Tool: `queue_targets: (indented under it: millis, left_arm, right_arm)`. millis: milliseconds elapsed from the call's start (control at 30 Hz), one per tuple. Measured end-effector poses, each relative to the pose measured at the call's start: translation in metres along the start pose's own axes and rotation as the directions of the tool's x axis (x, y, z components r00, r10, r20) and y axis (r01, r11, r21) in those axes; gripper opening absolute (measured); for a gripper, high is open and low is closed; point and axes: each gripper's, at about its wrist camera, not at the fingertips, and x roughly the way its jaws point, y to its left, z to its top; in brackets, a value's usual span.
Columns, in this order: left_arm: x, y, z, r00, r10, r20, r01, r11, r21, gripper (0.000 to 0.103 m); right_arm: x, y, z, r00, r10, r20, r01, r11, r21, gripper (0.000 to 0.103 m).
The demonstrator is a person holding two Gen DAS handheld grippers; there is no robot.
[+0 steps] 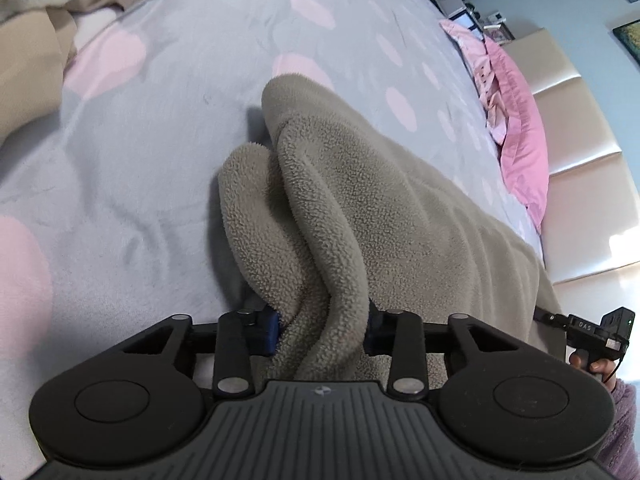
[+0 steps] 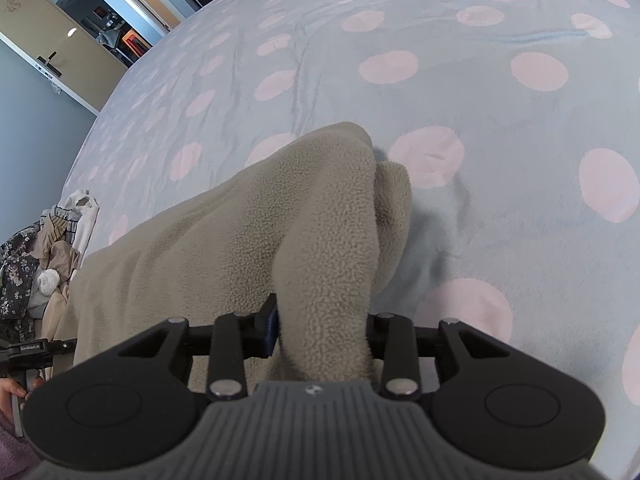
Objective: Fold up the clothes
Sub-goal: 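Carry the lifted fleece bundle with both tools toward the pink pillow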
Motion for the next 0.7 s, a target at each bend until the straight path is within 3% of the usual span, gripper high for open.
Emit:
queue_targets:
  millis: [267,467,700]
  left_arm:
    - [-0.031,-0.037,0.007,0.992,-0.056,0.116,0.050,0.998,0.048,0.028]
    - [-0.038,-0.075,0.009,0.987,-0.095,0.132,0.081,0.991,0.105,0.026]
    - [-0.014,-0.136,0.016,0.979,-0.159,0.130,0.139,0.979,0.149,0.026]
  right_arm:
    - [-0.035,0.016,0.004,0.993,0.035,0.113,-0.033,0.999,-0.019,0.035]
    - [-0.075,0.022,0.004,0.977,0.054,0.206,-0.046,0.998,-0.043,0.033]
    - [-0.127,-0.011,0.014,0.960,0.019,0.279,-0.018,1.000,-0.007,0.033]
